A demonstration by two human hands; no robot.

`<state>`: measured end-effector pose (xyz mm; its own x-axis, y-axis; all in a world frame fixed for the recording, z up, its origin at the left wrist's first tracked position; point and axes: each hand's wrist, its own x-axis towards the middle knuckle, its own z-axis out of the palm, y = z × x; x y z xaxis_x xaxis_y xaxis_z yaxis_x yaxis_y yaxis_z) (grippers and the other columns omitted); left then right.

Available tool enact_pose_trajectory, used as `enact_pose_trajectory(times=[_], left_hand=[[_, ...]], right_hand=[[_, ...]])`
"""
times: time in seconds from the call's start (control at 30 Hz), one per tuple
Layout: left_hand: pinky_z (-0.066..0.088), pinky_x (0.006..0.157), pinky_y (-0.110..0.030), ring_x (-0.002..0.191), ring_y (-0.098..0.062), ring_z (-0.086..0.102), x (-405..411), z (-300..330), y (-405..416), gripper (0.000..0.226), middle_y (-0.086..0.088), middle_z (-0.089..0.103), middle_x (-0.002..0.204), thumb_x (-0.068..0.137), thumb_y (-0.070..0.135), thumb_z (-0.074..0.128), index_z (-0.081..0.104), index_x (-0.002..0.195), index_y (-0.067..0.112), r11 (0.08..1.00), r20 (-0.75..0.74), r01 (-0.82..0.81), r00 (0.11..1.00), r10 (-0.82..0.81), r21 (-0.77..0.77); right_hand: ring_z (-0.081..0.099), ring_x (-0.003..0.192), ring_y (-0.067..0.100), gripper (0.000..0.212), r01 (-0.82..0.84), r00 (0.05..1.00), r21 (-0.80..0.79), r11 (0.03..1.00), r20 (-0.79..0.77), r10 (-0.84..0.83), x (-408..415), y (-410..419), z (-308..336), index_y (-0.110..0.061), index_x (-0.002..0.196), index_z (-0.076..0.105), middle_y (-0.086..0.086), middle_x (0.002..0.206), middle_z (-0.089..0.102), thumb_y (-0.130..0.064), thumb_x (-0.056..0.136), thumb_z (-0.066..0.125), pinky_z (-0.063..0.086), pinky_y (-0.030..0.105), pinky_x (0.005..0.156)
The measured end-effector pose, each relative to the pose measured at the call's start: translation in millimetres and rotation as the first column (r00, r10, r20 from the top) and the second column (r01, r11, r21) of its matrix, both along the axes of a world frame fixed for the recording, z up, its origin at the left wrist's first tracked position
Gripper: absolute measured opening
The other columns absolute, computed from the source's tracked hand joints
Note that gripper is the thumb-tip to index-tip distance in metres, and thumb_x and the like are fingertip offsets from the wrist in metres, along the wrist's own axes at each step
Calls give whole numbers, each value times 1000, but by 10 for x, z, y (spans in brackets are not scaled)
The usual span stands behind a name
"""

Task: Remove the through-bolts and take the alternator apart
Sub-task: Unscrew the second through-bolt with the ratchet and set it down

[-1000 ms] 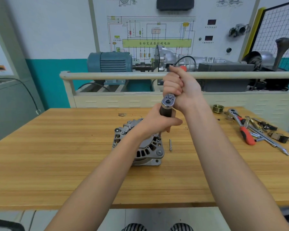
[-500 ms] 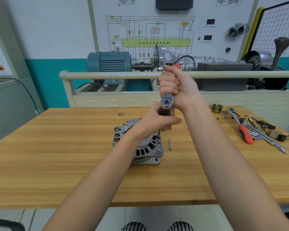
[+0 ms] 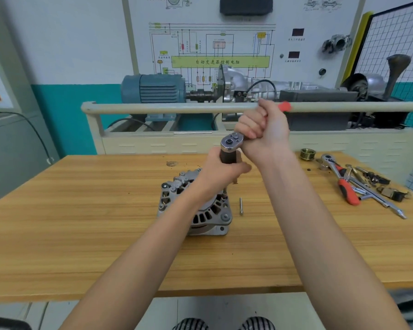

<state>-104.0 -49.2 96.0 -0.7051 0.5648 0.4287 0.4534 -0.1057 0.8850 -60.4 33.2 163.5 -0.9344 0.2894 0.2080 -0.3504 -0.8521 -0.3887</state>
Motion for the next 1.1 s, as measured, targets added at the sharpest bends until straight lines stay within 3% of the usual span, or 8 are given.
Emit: enact_pose_trajectory(times=[0.17, 0.37, 0.47, 0.67, 0.77, 0.9, 1.0, 1.1], left_hand=[[39, 52, -26, 41, -14, 39, -13, 62, -59, 42, 4, 42, 40, 76, -5, 63, 42, 46, 14, 982, -7, 124, 992, -126, -144], [29, 48, -34, 51, -21, 33, 52, -74, 138, 24, -12, 38, 52, 79, -7, 55, 42, 59, -4, 950, 38, -215, 976, 212, 228], [26, 50, -34, 54, -23, 30, 80, -84, 159, 18, -12, 37, 53, 71, 5, 55, 44, 58, -1, 937, 46, -218, 976, 214, 274], [38, 45, -22, 40, -15, 41, -40, 35, -84, 34, -4, 46, 43, 77, 4, 66, 47, 49, 10, 974, -39, 189, 980, -195, -127], [36, 50, -26, 43, -20, 37, -22, 48, -54, 34, -3, 41, 42, 69, 9, 64, 43, 44, 18, 975, -27, 155, 986, -162, -157], [33, 48, -28, 41, -19, 37, -2, -36, 55, 27, 1, 41, 44, 73, -5, 58, 43, 57, 10, 998, -15, -69, 997, 69, -6], [25, 50, -31, 50, -20, 30, 32, -52, 127, 19, -7, 37, 50, 77, -8, 54, 46, 62, 1, 970, 48, -176, 984, 171, 170], [28, 51, -33, 51, -21, 31, 61, -42, 128, 21, -9, 38, 52, 79, -10, 55, 45, 61, -5, 972, 37, -170, 985, 167, 160]], right_hand=[[22, 23, 7, 53, -324, 944, 99, 941, 96, 315, -121, 37, 82, -14, 48, 33, -6, 35, 24, -19, 100, 39, 17, 15, 24], [15, 30, 6, 42, 254, 965, -100, 962, -34, -259, -11, -159, -72, -18, 57, 31, -8, 39, 22, -16, 98, 43, 17, 18, 28], [14, 31, 7, 41, 307, 945, -152, 940, -71, -320, 65, -194, -126, -19, 59, 30, -8, 39, 21, -17, 98, 41, 17, 18, 30], [9, 32, 4, 52, -280, 958, 136, 950, 96, 269, -69, 36, 73, -15, 47, 33, -6, 35, 24, -19, 99, 39, 14, 15, 27], [10, 29, 4, 50, -393, 917, 152, 907, 136, 375, -120, 29, 96, -16, 51, 32, -6, 34, 26, -21, 100, 39, 14, 14, 25], [18, 25, 4, 49, -47, 998, 0, 999, 49, 47, -72, -51, 25, -17, 50, 33, -8, 36, 23, -16, 97, 45, 15, 15, 26], [15, 30, 6, 42, 290, 954, -127, 949, -41, -297, 27, -168, -86, -19, 58, 30, -8, 39, 21, -16, 98, 42, 16, 18, 29], [15, 30, 7, 40, 327, 937, -161, 931, -77, -342, 80, -182, -125, -18, 59, 30, -8, 38, 21, -16, 98, 40, 16, 17, 31]])
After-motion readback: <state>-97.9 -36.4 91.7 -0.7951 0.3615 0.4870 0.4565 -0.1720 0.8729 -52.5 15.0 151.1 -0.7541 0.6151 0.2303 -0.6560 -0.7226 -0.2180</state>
